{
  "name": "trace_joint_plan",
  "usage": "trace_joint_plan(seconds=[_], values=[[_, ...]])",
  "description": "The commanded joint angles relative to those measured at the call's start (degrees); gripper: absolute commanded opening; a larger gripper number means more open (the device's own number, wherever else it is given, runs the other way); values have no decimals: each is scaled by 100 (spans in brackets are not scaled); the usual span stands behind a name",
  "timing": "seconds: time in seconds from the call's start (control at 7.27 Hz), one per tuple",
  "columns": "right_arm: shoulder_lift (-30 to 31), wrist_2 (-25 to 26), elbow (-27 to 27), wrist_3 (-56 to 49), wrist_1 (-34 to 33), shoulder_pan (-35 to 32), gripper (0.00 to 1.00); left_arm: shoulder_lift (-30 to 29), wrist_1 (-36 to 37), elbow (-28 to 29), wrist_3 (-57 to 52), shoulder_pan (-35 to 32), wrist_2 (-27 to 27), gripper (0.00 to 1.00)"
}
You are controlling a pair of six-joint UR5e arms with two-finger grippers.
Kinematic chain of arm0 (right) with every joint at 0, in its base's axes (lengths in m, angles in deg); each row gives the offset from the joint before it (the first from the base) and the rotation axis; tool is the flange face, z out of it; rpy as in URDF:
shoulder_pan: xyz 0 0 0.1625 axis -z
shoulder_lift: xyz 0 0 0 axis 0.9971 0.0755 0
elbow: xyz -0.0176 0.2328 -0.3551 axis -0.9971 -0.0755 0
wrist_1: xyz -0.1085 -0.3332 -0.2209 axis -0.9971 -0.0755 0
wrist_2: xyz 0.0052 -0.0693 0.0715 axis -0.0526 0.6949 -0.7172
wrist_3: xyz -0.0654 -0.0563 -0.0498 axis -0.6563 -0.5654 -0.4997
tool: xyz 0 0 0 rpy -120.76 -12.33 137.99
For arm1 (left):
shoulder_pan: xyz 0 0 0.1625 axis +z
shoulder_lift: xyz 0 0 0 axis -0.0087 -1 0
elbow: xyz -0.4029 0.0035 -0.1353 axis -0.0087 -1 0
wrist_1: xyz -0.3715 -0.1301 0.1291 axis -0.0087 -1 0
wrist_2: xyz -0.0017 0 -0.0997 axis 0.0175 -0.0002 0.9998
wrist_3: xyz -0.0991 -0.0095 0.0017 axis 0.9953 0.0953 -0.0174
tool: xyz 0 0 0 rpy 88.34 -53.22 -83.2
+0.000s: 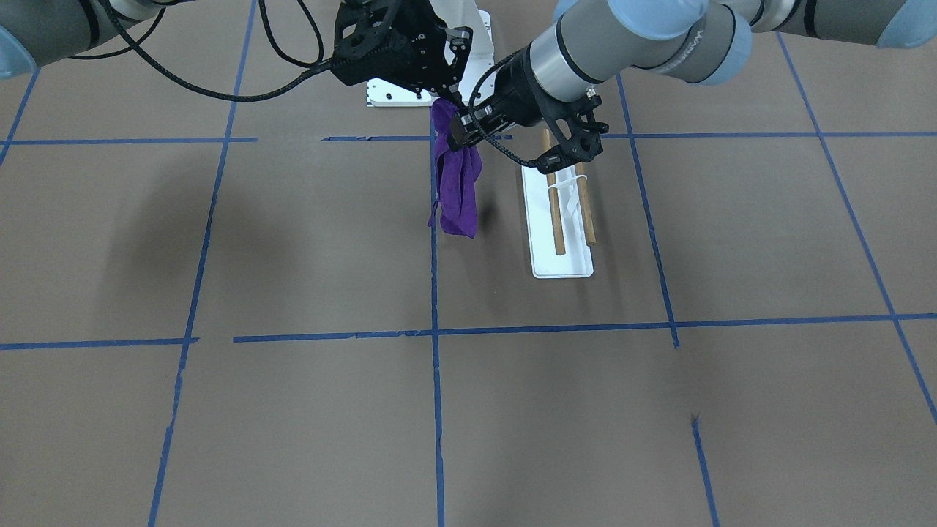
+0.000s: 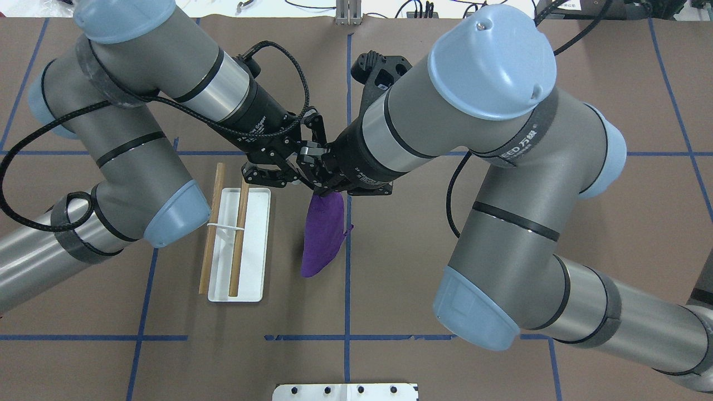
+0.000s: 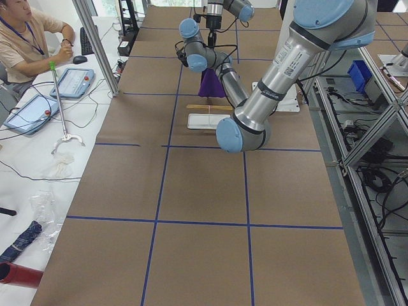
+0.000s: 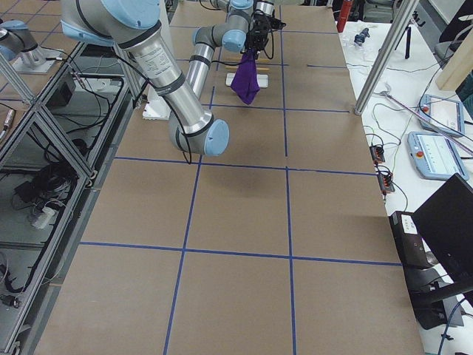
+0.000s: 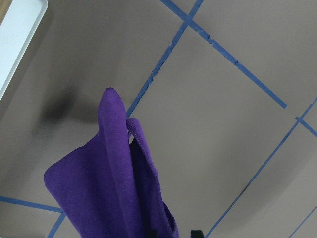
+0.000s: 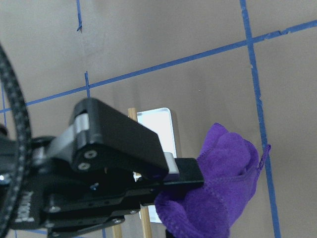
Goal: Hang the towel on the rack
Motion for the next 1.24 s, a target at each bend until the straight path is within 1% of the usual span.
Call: trace_joint_plan(seconds=[0.0, 0.14, 0.28, 0.41, 0.69, 0.83, 0.96, 1.1], values=[[-3, 0, 0, 0, 1, 0, 0, 6, -4, -46, 30, 53, 7, 36], [5, 0, 0, -18, 1, 0, 0, 6, -4, -81, 108, 71, -2, 32], [5, 0, 0, -35, 1, 0, 0, 15, -4, -108, 109, 71, -10, 8], [5, 0, 9, -35, 1, 0, 0, 24, -4, -117, 109, 71, -2, 0], [14, 8, 27, -35, 1, 0, 0, 68, -4, -152, 109, 71, -11, 0], [23, 34, 35, -35, 1, 0, 93, 102, -4, -152, 100, 71, -11, 0], [66, 270, 96, -105, 1, 0, 100, 120, -4, -152, 109, 71, -11, 0], [128, 324, 245, -140, 1, -9, 100, 129, -4, -143, 92, 71, -11, 0]])
